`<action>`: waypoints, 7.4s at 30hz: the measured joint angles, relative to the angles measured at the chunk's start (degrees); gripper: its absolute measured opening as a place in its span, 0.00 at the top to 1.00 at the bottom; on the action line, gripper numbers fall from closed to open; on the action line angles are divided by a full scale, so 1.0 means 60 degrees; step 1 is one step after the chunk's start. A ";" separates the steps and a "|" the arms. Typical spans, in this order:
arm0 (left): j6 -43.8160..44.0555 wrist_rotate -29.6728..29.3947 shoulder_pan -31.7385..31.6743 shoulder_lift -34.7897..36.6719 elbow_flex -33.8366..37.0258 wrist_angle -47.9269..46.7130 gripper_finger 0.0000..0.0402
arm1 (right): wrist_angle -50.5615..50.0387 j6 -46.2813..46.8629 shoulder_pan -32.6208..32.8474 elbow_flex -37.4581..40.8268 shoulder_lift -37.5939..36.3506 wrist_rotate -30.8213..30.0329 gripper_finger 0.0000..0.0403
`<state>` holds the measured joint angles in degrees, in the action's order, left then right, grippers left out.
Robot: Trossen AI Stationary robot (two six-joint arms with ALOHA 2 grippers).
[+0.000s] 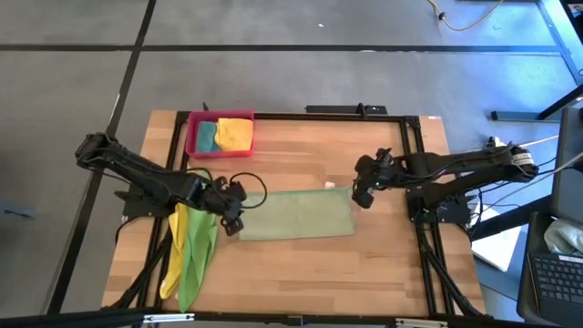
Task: Fold microfiber towels
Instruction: Fold the light green microfiber towel
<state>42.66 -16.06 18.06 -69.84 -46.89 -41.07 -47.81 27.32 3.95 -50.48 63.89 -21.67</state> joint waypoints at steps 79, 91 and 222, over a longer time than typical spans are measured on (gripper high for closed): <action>-0.0225 -0.2662 0.0311 0.4980 0.0000 0.1681 0.74 | 0.1950 -0.0890 0.2363 -1.1853 1.1171 0.1541 0.50; -0.0889 -0.2099 0.0314 0.4976 0.0000 0.2039 0.74 | 0.2256 -0.1375 0.2700 -1.1864 1.1349 0.0794 0.50; -0.1321 -0.0766 0.3439 -0.1197 0.2470 0.6871 0.58 | -0.0450 0.1863 0.3544 -1.4086 1.2510 0.0024 0.97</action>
<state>34.74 -20.66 38.69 -77.02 -32.08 0.16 -50.51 38.50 25.21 -135.00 138.96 -21.53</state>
